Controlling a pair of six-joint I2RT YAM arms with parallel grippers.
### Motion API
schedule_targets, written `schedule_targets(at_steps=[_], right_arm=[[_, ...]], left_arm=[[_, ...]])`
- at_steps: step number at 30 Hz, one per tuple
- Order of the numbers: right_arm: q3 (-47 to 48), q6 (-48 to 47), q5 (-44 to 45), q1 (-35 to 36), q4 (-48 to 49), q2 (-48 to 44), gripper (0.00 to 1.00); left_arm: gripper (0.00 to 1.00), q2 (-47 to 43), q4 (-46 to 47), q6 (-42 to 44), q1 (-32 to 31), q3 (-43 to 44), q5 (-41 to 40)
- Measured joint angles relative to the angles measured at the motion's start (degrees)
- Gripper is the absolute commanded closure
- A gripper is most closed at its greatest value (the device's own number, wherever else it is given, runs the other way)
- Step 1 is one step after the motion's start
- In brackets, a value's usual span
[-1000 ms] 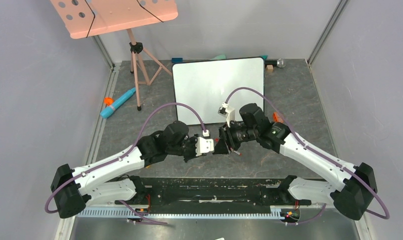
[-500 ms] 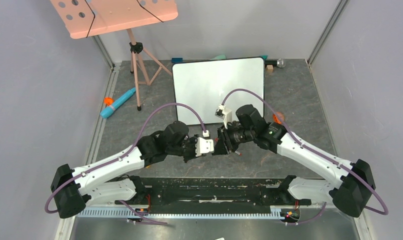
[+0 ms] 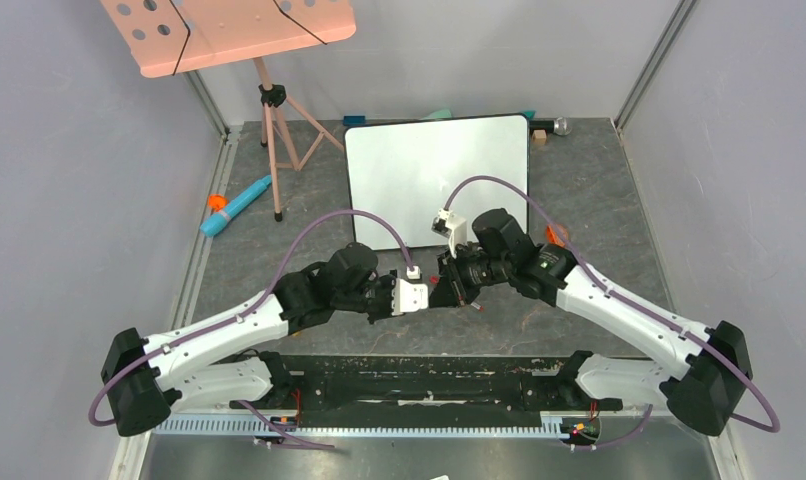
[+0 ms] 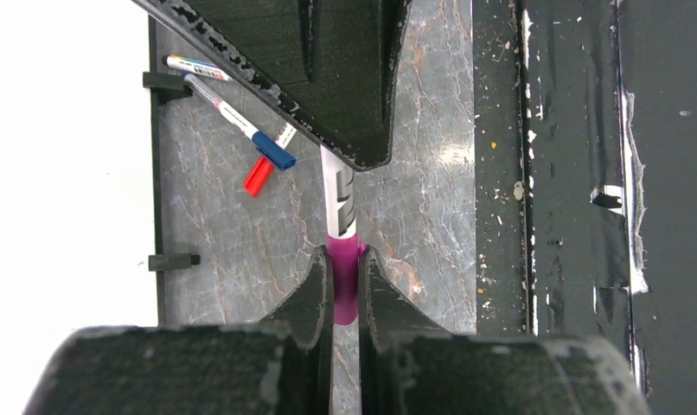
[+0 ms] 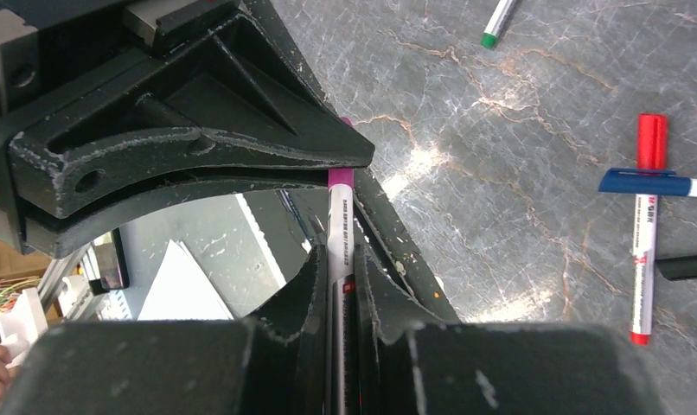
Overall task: Write a sentence on the whiteboard
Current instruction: Open the whiteboard marker at the center of the board, then place the pen cap at the center of the board.
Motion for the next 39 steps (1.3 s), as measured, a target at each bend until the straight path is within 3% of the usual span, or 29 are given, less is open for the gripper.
schedule_targets(at_steps=[7,13,19,24,30,35,39], right_arm=[[2.5,-2.9,0.7,-2.8,-5.3,-3.1,1.0],[3.4,-5.7,1.8,-10.0,-12.0,-8.1,1.0],[3.4,-7.0,5.3,-12.9,-14.3,-10.0,1.0],[3.4,-6.7,13.6,-12.9,-15.0,-12.4,1.0],[3.3,-5.5,21.8,-13.0,-14.3,-17.5,1.0],[3.3,-5.0,25.1,-13.0,-13.8,-18.6,1.0],[2.6,-5.0,26.3,-13.0,-13.4,-18.7,1.0]], left_arm=[[0.98,0.0,5.0,0.8,-0.4,0.0,-0.1],[0.98,1.0,-1.9,1.9,0.1,-0.6,-4.9],[0.98,1.4,-2.3,-0.3,0.1,-0.8,-8.5],[0.98,2.3,2.5,-14.0,0.1,-0.9,-15.5],[0.98,5.4,3.9,-38.6,1.5,-1.4,-33.7],[0.98,7.5,2.6,-54.1,10.3,-3.1,-39.5],[0.98,7.8,2.6,-60.8,15.7,-6.2,-40.7]])
